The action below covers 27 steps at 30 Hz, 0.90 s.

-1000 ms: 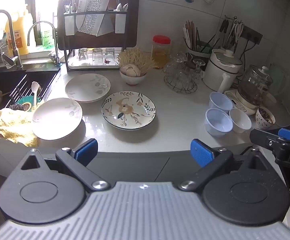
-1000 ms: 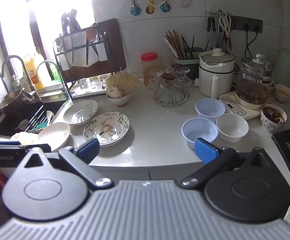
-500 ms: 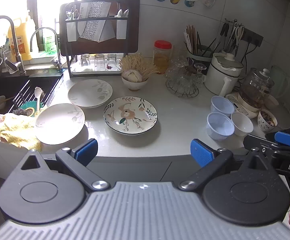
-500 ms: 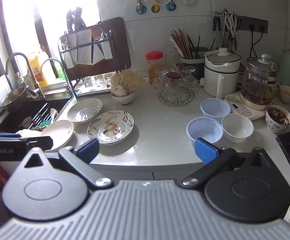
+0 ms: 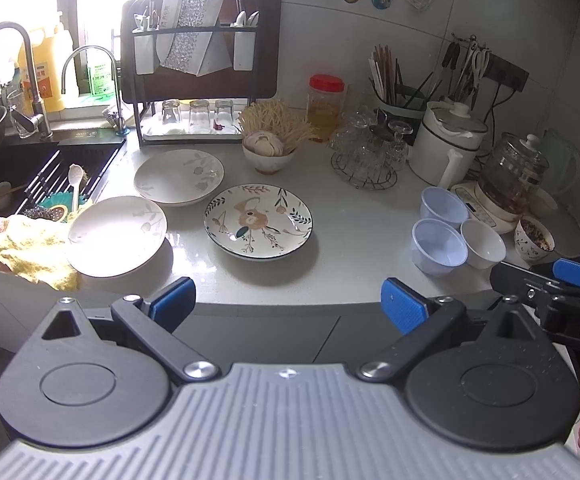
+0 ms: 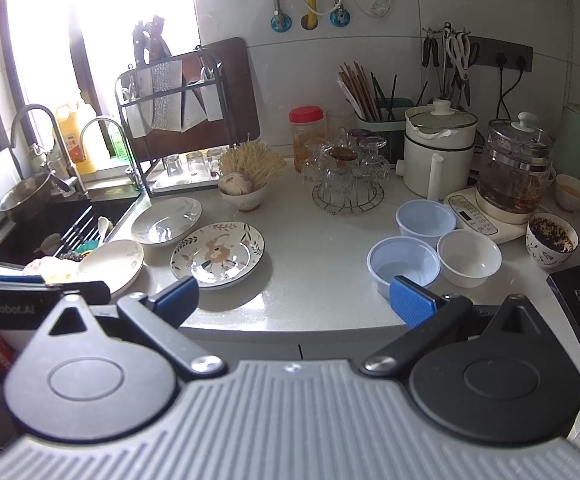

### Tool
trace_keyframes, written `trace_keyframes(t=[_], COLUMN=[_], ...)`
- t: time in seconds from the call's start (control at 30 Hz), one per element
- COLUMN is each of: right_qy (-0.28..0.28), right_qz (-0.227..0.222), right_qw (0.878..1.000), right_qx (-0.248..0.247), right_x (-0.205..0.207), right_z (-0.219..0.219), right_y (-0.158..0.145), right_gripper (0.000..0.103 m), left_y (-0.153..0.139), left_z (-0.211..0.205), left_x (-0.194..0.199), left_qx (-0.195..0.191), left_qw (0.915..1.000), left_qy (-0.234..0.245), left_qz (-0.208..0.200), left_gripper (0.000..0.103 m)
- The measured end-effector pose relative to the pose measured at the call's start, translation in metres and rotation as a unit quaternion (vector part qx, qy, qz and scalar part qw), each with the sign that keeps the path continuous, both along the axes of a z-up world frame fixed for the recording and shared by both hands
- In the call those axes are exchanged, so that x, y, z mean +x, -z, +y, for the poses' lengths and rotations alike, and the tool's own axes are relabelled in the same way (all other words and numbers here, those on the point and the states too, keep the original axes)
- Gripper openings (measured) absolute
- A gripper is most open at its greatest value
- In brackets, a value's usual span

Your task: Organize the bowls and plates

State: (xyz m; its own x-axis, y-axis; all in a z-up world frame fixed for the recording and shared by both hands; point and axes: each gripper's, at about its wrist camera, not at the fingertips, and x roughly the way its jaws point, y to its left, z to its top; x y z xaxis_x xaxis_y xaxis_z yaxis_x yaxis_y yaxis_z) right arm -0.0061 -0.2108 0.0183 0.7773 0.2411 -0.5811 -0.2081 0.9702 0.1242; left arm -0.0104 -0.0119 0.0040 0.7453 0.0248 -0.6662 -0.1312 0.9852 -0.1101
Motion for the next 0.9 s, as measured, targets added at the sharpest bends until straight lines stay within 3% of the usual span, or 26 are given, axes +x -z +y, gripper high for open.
trace_keyframes(t=[0.9], right_qy=[0.004], right_qz=[0.012], right_qw=[1.0], right_qx=[0.008], right_x=[0.008], right_z=[-0.005], right_y=[0.006], right_gripper=[0.103], left_y=[0.003], left_z=[-0.008], left_x=[0.016], left_qx=[0.001], left_qw=[1.0], left_qy=[0.007], left_qz=[0.006], left_gripper=[0.101])
